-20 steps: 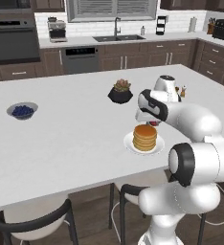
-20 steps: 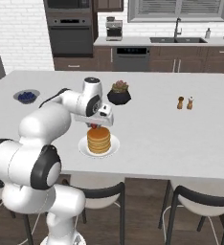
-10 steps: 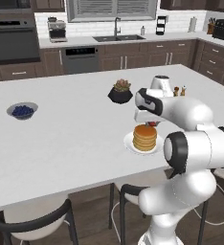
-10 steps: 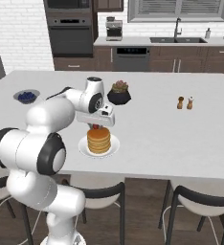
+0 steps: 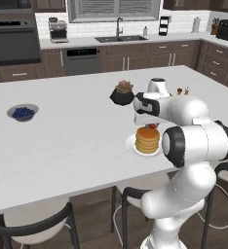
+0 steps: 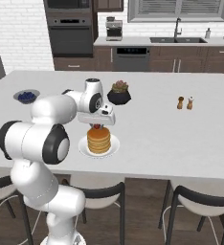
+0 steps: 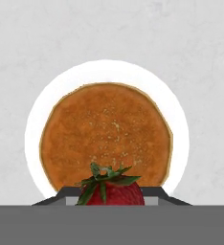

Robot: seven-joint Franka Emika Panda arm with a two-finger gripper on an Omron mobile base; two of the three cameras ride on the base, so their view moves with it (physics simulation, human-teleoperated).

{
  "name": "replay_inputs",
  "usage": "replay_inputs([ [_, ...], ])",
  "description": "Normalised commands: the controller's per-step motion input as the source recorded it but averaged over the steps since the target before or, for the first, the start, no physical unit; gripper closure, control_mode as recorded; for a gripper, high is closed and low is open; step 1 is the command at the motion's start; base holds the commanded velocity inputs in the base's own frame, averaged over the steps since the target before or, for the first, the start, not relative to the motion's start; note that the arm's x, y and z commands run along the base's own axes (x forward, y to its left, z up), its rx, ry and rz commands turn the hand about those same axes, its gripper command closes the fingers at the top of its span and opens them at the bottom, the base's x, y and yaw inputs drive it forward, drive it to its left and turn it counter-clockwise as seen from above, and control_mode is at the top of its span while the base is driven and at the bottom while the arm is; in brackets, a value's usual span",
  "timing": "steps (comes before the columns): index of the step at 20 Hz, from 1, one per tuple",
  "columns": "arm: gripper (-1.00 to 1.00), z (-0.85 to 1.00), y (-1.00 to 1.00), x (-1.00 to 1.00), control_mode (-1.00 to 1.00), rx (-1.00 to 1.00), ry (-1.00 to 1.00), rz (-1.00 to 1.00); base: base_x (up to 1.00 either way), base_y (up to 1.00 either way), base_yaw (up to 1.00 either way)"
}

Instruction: Take the strawberry from the fridge and place it on top of the pancake, located on the dining counter.

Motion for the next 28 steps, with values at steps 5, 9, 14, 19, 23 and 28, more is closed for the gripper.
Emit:
replay_inputs([
  [5, 1.0, -0.23, 0.0, 0.0, -1.0, -0.01, 0.0, 0.0, 0.0, 0.0, 0.0],
  [9, 1.0, -0.23, 0.0, -0.01, -1.0, 0.0, 0.0, 0.0, 0.0, 0.0, 0.0],
  [14, 1.0, -0.06, 0.0, -0.11, -1.0, 0.0, 0.0, 0.0, 0.0, 0.0, 0.0],
  [19, 1.0, 0.0, 0.02, -0.01, -1.0, 0.0, 0.0, 0.0, 0.0, 0.0, 0.0],
  [23, 1.0, -0.03, 0.02, 0.0, -1.0, -0.01, 0.0, 0.0, 0.0, 0.0, 0.0],
  [28, 1.0, -0.05, 0.0, 0.0, -1.0, -0.01, 0.0, 0.0, 0.0, 0.0, 0.0],
])
